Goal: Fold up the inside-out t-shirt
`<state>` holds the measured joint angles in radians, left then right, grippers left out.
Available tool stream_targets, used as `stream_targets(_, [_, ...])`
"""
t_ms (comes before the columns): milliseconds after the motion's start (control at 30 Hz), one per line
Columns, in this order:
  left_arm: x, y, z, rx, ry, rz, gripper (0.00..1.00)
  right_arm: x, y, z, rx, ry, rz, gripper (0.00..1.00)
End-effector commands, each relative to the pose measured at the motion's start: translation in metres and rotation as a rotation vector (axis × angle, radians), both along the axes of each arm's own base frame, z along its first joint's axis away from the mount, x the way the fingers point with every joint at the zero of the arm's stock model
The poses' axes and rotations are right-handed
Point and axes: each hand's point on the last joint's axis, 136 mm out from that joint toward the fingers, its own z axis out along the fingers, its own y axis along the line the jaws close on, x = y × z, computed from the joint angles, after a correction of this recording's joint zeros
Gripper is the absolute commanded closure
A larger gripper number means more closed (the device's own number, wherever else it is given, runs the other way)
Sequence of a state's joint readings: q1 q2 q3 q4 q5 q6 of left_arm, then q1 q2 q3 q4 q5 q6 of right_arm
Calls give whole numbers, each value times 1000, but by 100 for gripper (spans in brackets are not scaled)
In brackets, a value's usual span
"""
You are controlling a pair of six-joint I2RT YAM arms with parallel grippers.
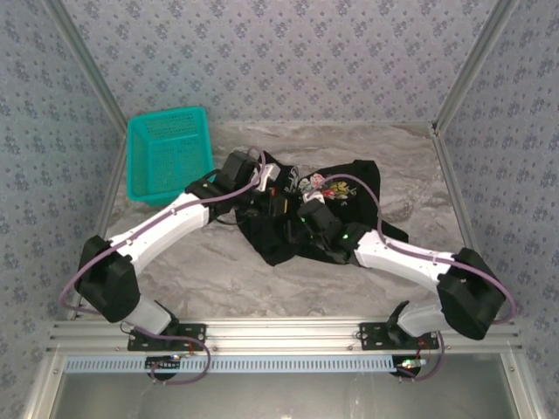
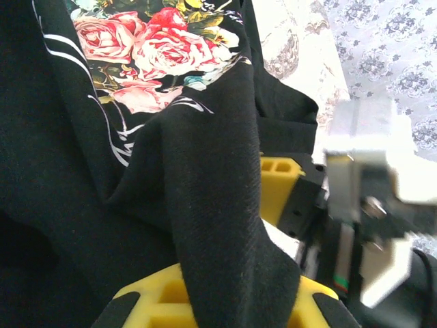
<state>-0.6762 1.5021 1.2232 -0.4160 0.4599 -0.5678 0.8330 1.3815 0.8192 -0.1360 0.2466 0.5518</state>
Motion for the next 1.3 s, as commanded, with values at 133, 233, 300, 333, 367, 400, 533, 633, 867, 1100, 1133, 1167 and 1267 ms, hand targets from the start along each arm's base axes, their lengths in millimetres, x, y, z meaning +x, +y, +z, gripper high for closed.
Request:
stream_targets(133, [2,17,25,-27,-97,39,100,27,11,33,281,-37,170,87])
stream_targets(233, [19,42,15,9,-112,143,100,-3,14,79,516,-29,421,98])
stream_targets(300, [29,50,12,-6,-121,191,100,-27,13,111,637,-31,575,98])
stream_targets(333, [33,53,11,-14,-125,205,100,-37,11,125,673,-39,624,99])
stream_targets(367, [36,54,11,-15,-134,213,100,-46,11,137,696,-47,673,99])
stream_targets(400, [40,56,8,-2,-139,224,100,-55,10,148,712,-56,726,99])
stream_targets(533, [58,71,-8,131,-179,289,86,-77,7,181,725,-93,846,99])
stream_targets(633, [68,86,-12,223,-235,329,69,-80,3,188,736,-102,875,99])
stream_targets(867, [76,135,-22,505,-316,416,53,-75,-6,190,721,-105,871,99])
stream_targets(1100, [22,85,40,57,-440,181,45,-64,-10,180,693,-82,836,100])
stream_targets(1133, [11,78,49,-9,-466,142,41,-63,-9,179,690,-81,837,100])
stream_targets(1167, [0,72,56,-60,-497,104,39,-62,-9,179,685,-80,836,100])
stream_targets(1267, [-24,56,65,-128,-567,-15,36,-61,-8,177,677,-71,842,100])
